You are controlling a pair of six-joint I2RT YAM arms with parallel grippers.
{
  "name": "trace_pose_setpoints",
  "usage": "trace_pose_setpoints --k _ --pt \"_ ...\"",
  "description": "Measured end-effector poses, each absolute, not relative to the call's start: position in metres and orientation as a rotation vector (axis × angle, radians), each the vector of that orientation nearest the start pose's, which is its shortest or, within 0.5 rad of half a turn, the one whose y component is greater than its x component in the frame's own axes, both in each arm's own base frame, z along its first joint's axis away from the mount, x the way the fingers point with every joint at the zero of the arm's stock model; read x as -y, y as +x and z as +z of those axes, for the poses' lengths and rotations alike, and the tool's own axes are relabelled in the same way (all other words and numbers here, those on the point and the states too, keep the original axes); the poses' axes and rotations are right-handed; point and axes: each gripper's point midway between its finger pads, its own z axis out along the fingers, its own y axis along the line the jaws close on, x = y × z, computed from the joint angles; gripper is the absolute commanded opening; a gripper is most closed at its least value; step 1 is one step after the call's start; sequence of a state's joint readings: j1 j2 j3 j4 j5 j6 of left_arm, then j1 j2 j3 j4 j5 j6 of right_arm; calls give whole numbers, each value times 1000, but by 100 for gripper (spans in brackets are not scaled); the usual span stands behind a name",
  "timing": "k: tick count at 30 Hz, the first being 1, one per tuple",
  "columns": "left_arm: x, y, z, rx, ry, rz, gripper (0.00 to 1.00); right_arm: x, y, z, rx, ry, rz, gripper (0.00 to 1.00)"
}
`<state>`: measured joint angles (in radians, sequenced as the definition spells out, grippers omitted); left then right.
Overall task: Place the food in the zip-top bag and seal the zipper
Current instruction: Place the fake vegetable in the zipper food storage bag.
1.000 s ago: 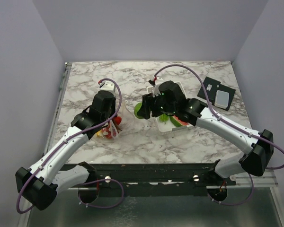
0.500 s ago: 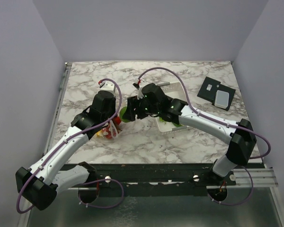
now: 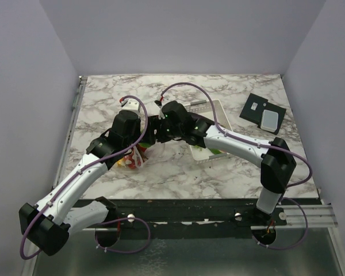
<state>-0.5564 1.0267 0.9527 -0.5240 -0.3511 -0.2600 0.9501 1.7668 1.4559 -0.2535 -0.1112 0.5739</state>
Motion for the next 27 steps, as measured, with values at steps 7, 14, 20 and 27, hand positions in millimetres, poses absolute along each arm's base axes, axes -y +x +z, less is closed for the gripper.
trace_pose_setpoints --k 7,14,20,27 --pt "121 290 211 -2126 117 -100 0 -445 274 187 -2261 -439 941 78" --pt "121 290 211 -2128 117 -99 0 -447 281 191 -2238 -396 937 89" --pt "121 290 209 -2132 119 -97 0 -448 283 193 -2224 -393 944 90" --pt "121 290 209 -2133 119 -97 0 -446 282 193 -2224 -397 938 89"
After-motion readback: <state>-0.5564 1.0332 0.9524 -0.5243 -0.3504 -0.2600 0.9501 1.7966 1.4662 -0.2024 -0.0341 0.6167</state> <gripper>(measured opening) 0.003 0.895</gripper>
